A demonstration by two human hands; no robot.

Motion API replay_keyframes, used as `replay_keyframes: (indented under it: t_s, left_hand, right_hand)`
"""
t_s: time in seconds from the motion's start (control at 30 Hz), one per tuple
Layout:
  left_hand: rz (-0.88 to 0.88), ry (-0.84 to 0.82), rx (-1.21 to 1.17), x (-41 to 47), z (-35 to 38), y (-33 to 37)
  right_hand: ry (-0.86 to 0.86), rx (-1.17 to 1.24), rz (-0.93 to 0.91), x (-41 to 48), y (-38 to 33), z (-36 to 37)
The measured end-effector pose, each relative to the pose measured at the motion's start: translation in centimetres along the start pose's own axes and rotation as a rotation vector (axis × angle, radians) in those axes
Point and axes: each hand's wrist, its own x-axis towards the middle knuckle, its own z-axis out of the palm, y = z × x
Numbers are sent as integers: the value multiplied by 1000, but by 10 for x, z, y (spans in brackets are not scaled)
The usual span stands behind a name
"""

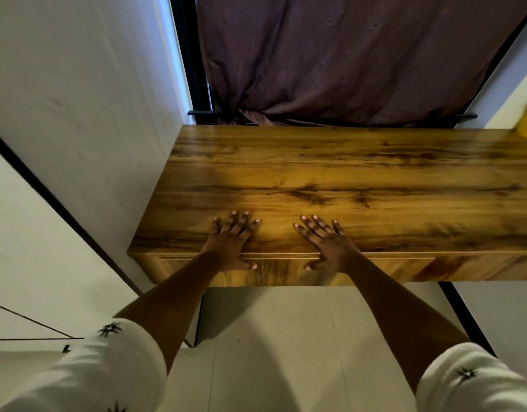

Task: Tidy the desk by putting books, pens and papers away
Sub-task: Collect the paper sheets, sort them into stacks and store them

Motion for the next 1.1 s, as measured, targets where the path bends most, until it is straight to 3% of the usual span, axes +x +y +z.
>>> replay_keyframes:
  t_s: [0.33,0.5,0.7,0.8,0.9,1.1]
  left_hand:
    - [17,203,84,3,24,-5]
    - [-6,166,55,2,18,-3]
    - [-109,27,-223,3,1,5]
    - [-271,-29,-475,9,-15,32]
    - [-326,-20,-398,32,-19,84]
    - [-270,71,-293,120,-27,226]
  right_hand:
    - [137,-53,15,1,3,16]
    - [125,-66,20,0,1,14]
    - [78,73,74,-3,-6,9]
    - [115,263,62,-14,-2,10]
    - [172,458,118,-36,36,17]
    - [165,414,358,-69,174,28]
